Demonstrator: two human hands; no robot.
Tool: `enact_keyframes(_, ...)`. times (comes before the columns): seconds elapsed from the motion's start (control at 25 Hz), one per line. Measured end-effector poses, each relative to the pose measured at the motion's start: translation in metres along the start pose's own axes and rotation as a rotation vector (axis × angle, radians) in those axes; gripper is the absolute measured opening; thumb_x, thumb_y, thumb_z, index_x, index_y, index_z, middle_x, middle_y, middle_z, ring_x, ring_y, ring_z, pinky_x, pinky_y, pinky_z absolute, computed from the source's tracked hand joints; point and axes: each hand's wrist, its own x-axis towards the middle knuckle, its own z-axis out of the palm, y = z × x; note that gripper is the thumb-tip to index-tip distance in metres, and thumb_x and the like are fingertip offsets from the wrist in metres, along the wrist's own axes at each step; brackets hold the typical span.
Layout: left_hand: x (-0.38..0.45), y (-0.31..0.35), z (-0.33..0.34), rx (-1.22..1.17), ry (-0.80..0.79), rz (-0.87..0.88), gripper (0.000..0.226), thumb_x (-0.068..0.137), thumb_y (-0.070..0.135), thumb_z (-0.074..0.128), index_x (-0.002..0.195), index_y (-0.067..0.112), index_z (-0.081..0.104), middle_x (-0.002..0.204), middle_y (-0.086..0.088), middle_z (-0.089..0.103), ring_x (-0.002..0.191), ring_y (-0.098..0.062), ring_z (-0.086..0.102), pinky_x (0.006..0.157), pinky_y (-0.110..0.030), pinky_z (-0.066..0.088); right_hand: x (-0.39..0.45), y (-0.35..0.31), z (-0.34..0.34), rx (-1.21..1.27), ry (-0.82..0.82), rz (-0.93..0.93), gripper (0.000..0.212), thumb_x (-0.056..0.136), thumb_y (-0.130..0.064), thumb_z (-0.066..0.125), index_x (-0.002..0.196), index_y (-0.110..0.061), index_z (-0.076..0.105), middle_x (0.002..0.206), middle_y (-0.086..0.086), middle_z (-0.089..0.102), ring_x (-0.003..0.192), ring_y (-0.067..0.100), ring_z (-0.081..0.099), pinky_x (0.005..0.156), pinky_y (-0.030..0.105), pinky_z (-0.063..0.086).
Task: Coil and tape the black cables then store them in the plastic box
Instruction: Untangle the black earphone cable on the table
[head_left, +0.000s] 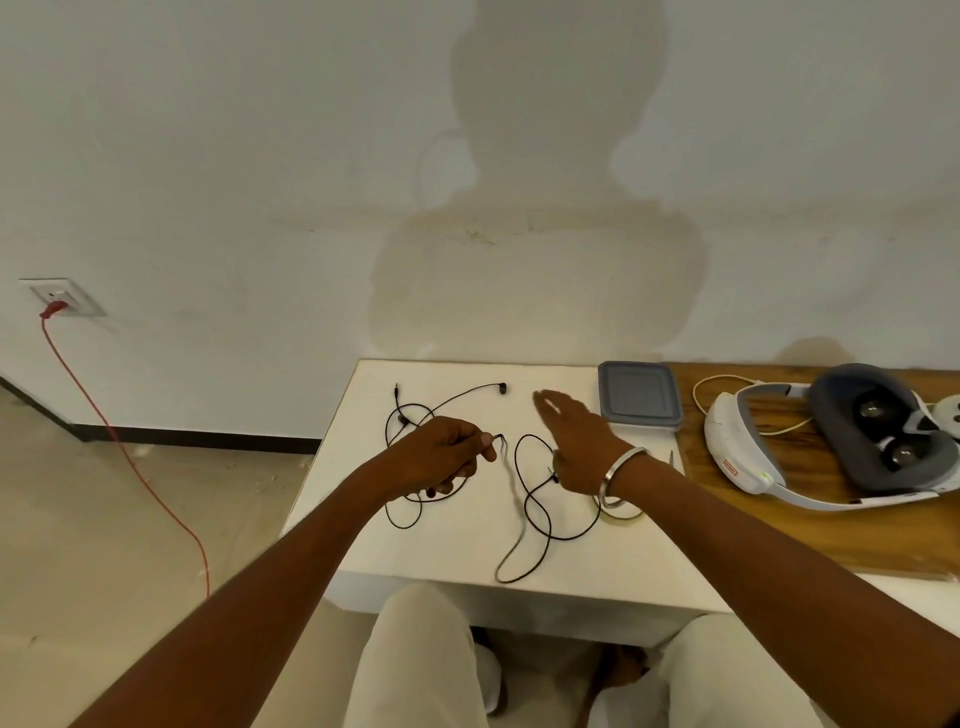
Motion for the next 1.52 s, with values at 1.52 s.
enact_keyframes(1.52,-0.019,0.028,0.038,-0.951,-0.098,0.184,0.035,0.090,0.027,0.046,0.070,0.012,0.071,0.086,-0.011,0.072,0.072,-0.018,0.069,0.066,-0.020,0.057,0.023,-0.011,0.028,0.068,0.095,0.115,0.009,0.093,-0.022,0.046,0.095,-0.019,0.055,0.092,0.004,0.067,0.085,0.027,0.064,0.069,0.032,0.045)
